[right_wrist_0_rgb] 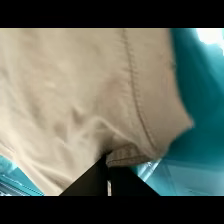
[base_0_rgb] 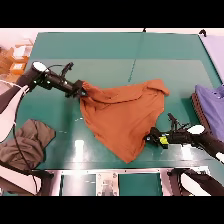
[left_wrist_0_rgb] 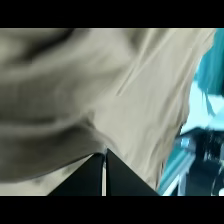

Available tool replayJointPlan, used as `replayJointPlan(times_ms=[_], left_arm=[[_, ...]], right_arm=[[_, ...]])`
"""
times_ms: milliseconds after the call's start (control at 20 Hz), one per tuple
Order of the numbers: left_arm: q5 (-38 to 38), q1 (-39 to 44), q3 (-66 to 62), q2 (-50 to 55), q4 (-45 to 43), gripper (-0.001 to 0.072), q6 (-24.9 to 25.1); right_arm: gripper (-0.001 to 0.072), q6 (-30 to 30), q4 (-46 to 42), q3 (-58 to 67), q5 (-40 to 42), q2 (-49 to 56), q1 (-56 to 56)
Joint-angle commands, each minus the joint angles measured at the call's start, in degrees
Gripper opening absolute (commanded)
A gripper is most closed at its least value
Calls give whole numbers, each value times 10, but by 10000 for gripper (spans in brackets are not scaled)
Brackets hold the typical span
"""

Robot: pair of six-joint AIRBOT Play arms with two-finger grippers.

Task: Fold the shirts.

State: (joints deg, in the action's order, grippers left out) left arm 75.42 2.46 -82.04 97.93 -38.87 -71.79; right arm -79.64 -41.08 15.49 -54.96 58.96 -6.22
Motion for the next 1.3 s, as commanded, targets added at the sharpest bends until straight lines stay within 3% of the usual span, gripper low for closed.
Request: replayJointPlan(times_ms=[0, 100, 200, 550, 650, 850, 1100, 1150, 1200, 1250], left_arm=[[-33, -20, -91, -7, 3, 28, -4], [-45, -52, -165, -25, -2, 27, -22], [-47, -85, -229, -48, -3, 28, -40], [-30, -101, -344, -107, -2, 28, -49], [-59, -101, -344, -110, -31, 27, -51], [-131, -101, -341, -45, -72, 28, -57], [-53, -92, -341, 61, -73, 28, -47], [-19, -92, -340, 70, -90, 28, -47], [5, -92, -340, 75, -120, 28, -49], [17, -92, -331, 75, -158, 28, -54]], right_arm=[[14, -18, -67, 45, 14, 9, -17], [14, -82, -183, 122, -20, 10, -91], [14, -93, -224, 189, -53, 10, -160], [13, -67, -220, 307, -88, 9, -182], [14, -66, -221, 316, -112, 6, -182], [14, -63, -220, 299, -123, 6, -158], [16, -63, -221, 268, -116, 17, -115], [62, -63, -223, 259, -119, 19, -115], [310, -62, -233, 255, -115, 19, -115], [495, -62, -249, 263, -89, 19, -119]])
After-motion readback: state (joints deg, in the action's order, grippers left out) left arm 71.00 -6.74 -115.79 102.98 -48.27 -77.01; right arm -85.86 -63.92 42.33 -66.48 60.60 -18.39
